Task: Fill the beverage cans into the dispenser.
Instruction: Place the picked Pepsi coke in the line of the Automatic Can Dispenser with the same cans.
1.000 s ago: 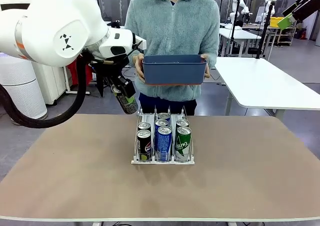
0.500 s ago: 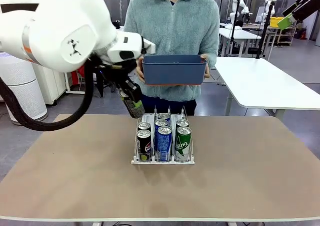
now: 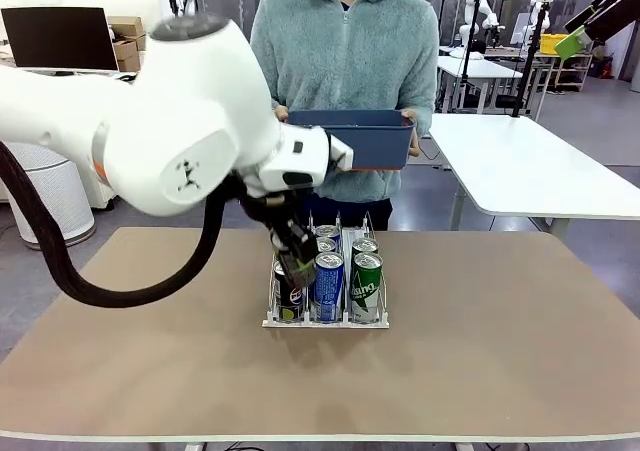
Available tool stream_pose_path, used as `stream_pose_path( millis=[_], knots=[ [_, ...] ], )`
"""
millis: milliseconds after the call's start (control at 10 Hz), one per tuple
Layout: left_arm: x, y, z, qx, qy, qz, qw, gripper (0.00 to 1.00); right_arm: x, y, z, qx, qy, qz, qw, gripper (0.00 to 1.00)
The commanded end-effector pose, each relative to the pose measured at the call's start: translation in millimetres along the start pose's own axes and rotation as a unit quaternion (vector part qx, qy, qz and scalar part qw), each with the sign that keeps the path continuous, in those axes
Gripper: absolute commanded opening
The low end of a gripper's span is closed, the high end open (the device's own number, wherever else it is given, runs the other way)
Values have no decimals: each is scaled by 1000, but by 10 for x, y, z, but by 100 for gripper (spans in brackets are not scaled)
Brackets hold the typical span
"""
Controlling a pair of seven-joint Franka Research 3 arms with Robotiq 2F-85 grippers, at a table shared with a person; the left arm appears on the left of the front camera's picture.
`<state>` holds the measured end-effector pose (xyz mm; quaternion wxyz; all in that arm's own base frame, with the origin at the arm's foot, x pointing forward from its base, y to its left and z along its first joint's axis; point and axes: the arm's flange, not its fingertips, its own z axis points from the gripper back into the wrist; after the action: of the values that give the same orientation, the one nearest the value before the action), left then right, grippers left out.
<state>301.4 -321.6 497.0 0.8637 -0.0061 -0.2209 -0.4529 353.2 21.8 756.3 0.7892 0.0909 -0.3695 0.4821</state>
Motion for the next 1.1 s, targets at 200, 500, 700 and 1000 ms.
stream_pose_path(
  millis=[200, 500, 700, 1000],
  knots=[
    [-165, 19, -418, 19, 22, -17, 999, 58, -9, -3, -14, -3, -2, 1, 1000, 100],
    [-196, 0, -459, 3, 36, -21, 999, 58, -9, -3, -14, -3, -2, 1, 1000, 100],
    [-187, 30, -478, -4, 33, -16, 999, 58, -9, -3, -14, -3, -2, 1, 1000, 100],
    [-106, 211, -605, 4, 14, -14, 1000, 58, -9, -3, -14, -3, -2, 1, 1000, 100]
  ],
)
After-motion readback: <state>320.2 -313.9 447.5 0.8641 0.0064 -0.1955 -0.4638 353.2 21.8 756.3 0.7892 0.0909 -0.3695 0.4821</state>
